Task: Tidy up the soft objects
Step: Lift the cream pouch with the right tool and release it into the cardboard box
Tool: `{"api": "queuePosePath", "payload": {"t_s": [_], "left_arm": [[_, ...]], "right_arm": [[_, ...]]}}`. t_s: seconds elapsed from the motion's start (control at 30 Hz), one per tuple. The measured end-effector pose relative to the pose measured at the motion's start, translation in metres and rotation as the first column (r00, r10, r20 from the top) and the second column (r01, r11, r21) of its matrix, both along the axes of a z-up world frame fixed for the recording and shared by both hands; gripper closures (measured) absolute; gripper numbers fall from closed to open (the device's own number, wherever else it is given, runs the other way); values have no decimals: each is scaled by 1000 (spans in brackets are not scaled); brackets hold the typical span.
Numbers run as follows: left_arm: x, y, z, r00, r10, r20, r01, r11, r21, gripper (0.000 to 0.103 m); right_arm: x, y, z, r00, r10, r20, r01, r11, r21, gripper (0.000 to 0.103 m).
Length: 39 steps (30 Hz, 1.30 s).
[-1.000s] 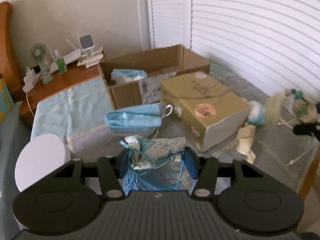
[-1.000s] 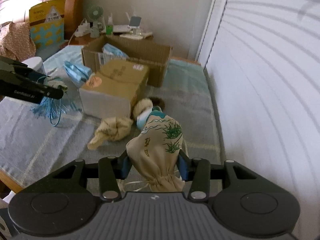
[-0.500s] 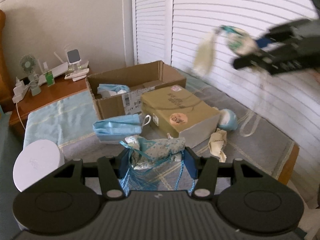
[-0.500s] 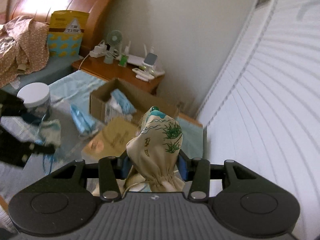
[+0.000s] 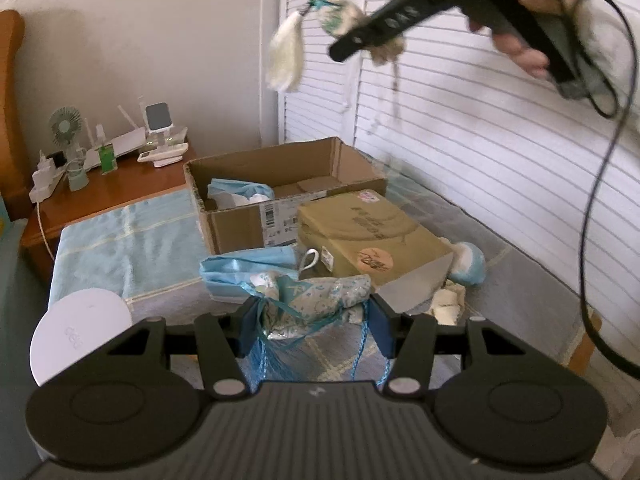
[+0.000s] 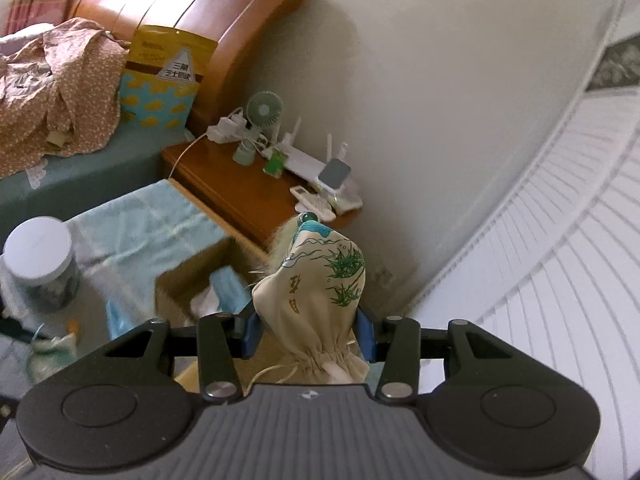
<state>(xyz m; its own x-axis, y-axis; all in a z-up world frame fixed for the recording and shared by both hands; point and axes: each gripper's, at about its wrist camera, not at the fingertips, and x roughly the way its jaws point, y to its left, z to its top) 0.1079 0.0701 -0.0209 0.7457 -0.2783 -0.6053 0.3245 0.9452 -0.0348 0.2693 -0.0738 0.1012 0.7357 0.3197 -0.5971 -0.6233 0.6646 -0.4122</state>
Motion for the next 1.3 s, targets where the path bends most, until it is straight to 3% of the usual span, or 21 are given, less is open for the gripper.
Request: {"api": "queuePosePath", "payload": {"t_s": [0.17, 0.3, 0.47, 0.73, 0.93, 1.03, 1.17, 1.3], "left_arm": [[10, 3, -1, 999, 32, -11, -32, 999, 1, 48], [16, 4, -1, 999, 51, -14, -51, 999, 12, 48], [21, 4, -4, 998, 64, -25, -63, 998, 20, 48], [24, 4, -7, 997, 69, -39, -68, 997, 29, 48], [24, 2, -8, 997, 66, -41, -65, 997, 33, 48], [24, 2, -7, 997, 63, -41, -61, 997, 38, 48], [25, 3, -6, 997, 64, -39, -62, 997, 39, 48], [25, 3, -1, 997, 63, -35, -61, 997, 49, 48]], "right_arm": [[41, 15, -7, 999, 42, -21, -41, 999, 14, 52], [67, 21, -31, 996, 58, -66, -58, 998, 0, 52], [85, 23, -70, 988, 69, -138, -77, 995, -58, 52], [93, 18, -106, 985, 60, -162, -88, 981, -171, 51], [93, 10, -110, 987, 6, -162, -31, 988, -153, 22], [87, 4, -106, 984, -12, -179, -8, 994, -112, 19], [72, -3, -101, 981, -57, -187, 49, 997, -51, 2], [51, -12, -96, 965, -117, -236, 125, 992, 20, 1]]}}
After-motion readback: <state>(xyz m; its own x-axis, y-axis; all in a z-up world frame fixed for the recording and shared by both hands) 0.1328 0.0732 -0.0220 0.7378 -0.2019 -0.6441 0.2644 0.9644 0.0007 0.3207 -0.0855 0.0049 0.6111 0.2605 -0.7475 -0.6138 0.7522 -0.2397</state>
